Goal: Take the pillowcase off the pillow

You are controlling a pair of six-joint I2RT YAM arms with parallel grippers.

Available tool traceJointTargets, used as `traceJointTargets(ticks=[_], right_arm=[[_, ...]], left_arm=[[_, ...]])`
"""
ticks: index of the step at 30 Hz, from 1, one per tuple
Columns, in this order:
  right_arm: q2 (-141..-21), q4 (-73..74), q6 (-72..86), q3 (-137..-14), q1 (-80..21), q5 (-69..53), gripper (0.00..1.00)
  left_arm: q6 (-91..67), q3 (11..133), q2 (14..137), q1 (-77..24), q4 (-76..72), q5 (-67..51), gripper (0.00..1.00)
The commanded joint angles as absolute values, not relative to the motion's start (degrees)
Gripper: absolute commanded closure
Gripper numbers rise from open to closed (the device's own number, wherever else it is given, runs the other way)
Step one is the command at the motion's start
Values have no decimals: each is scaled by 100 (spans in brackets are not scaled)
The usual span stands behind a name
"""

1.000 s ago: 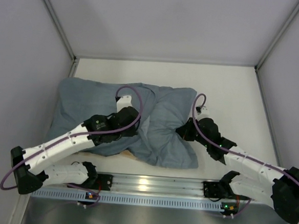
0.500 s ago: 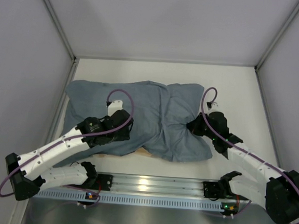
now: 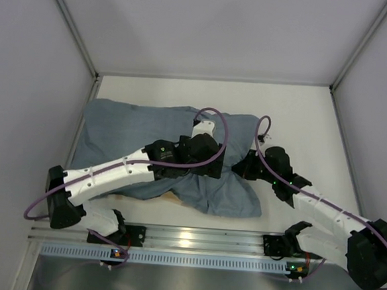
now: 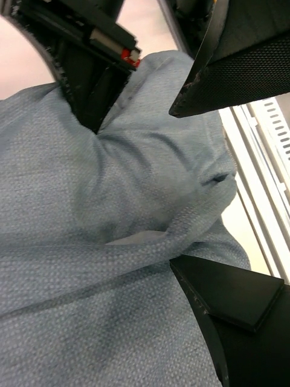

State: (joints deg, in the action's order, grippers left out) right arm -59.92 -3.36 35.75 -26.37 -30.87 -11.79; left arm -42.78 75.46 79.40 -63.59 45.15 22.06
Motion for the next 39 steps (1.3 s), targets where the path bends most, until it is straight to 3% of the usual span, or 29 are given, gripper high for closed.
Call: traceJointTargets(ticks=[1,7,10,11,12,14,15,16,21,25,39], right_arm=[[-5722,-519,3586,-2742,-3208,-1169,98],[-5555,-352,3577,-2821,-3208,-1151,98],[-5432,-317,3569,-2821,-3208,-1090,98],[-5414,-238,3560,-2839,-3208,-1046,98],[-5405,-203,3533,-2848,-3208,-994,98],[-5370,-123,3489,-2856,-3208,-897,98],[-5361,-123,3489,-2848,-3208,-879,98],[-5361,-123,3489,-2848,-3208,-844,99],[-5335,-9,3411,-2865,-3191,-537,100],[-5221,754,3024,-3111,-3191,417,100],[-5563,1222,3217,-3437,-2383,554,100]], left_arm=[[-4200,8075,8269,-6346,4727,2749,1],[-4395,7963,8578,-6267,5080,3067,5],[-4386,7893,8692,-6170,5089,3067,18],[-4403,7788,8666,-6144,5089,3059,26],[-4412,7735,8649,-6100,5080,3041,45],[-4447,7534,8544,-6047,5080,3059,65],[-4456,7454,8508,-5977,5080,3059,96],[-4500,7375,8456,-5933,5089,3093,100],[-4772,6463,7253,-5713,5115,3375,100],[-4799,5996,6120,-5695,4914,3375,100],[-4921,4993,5476,-4588,5106,3155,100]])
